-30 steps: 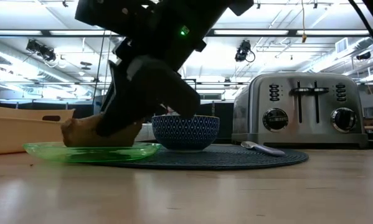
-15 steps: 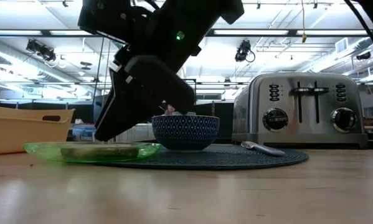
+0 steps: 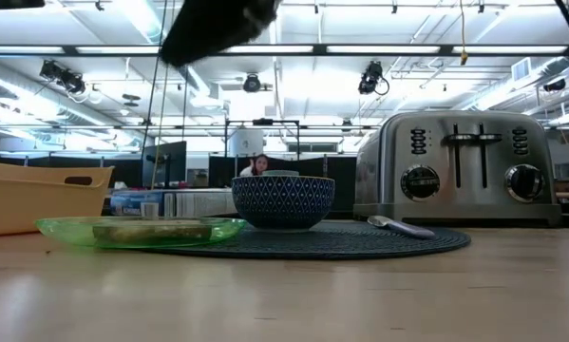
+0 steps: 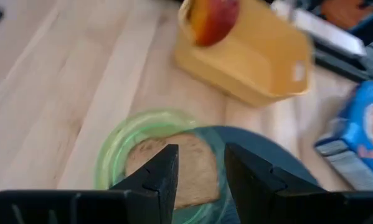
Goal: Arrange a breakfast setting
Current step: Put the apple on the mat to the top left of the bowl
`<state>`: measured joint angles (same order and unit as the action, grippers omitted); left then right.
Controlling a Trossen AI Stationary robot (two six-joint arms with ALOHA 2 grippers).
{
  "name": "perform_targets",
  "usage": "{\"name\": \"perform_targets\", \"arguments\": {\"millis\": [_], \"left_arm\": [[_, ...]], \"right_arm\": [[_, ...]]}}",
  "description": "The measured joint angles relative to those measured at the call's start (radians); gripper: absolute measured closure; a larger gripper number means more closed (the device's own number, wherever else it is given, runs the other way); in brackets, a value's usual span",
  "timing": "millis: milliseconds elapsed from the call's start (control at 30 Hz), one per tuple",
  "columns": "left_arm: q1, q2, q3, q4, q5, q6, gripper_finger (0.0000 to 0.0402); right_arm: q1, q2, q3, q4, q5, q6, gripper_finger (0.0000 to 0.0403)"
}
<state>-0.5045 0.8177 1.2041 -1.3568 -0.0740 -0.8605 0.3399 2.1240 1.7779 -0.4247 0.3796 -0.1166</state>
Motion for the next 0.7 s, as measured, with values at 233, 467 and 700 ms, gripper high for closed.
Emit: {"name": "perform_targets", "arguments": {"millis": [233,467,700], "left_arm": [[-0.001,0.016,-0.001,-0.097,0.0,-0.055,0.0213],[-0.047,0.081,-0.002,-0.167,-0.008,-0.146,0.0235],[-0.095,0.112,-0.031,-0.208,-0.025,-0.335,0.0277]], "right_arm": [[0.023,-0.108,0.0,-0.003,0.106,0.02,0.0267],[0.061,-0.23,0.0,0.004,0.192,0.044,0.0268],[0.082,-0.318,0.0,0.004,0.209,0.099,0.0268]]}}
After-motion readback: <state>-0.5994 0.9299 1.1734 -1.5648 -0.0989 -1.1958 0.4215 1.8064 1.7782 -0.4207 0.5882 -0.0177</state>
